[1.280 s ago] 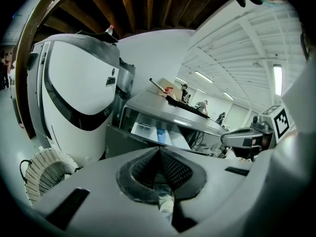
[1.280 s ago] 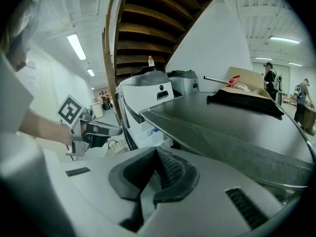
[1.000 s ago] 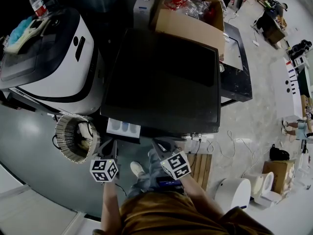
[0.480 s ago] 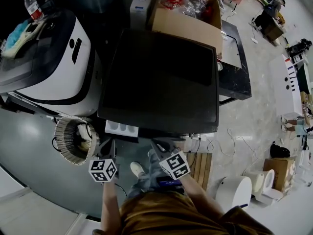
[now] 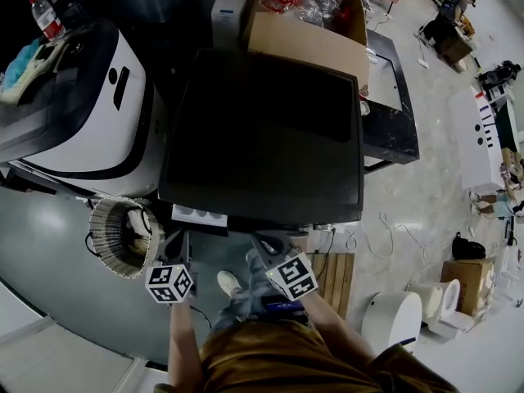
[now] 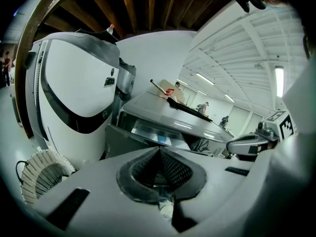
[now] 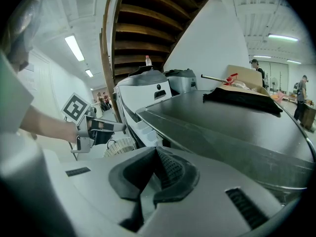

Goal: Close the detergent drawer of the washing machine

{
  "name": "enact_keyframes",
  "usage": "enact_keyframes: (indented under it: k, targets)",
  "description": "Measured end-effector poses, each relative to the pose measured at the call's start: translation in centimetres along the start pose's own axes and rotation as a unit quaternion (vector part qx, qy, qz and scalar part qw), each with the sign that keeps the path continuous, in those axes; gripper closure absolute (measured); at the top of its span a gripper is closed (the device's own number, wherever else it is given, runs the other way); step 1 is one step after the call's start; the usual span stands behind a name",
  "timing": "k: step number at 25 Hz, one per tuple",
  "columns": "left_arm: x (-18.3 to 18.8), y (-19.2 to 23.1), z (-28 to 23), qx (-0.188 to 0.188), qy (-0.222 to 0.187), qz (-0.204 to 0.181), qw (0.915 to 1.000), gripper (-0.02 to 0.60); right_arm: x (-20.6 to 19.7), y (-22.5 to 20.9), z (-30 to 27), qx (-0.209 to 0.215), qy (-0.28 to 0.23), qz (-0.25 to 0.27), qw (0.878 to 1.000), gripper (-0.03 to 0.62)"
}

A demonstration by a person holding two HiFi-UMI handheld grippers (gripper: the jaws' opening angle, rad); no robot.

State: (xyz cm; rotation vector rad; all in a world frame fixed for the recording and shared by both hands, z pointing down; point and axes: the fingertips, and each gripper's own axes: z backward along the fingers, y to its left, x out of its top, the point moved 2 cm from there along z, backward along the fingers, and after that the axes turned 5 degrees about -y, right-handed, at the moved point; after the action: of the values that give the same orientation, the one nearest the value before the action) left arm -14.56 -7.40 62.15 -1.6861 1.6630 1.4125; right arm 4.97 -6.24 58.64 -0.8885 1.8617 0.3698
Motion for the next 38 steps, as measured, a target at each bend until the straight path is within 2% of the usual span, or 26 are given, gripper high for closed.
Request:
enact_keyframes:
  k: [31, 35, 38]
  targets:
    - [1.9, 0.4, -3.9, 0.009, -0.017, 0.009, 0.9998, 0.557, 0.7, -1.1, -0.8, 0.012, 0.012, -0.011, 1.000, 0.582]
    - [2.1, 0.6, -4.3, 0.020, -0.019, 0.000, 0.9996, 0.555, 1.0, -1.1, -0.9, 0.012, 0.010, -0.008, 1.000, 0.582]
    - [2.1, 0.5, -4.2, 0.024, -0.023, 0.011, 0.9994, 0.555, 1.3, -1.0, -0.7, 0.014, 0.007, -0.005, 1.000, 0.582]
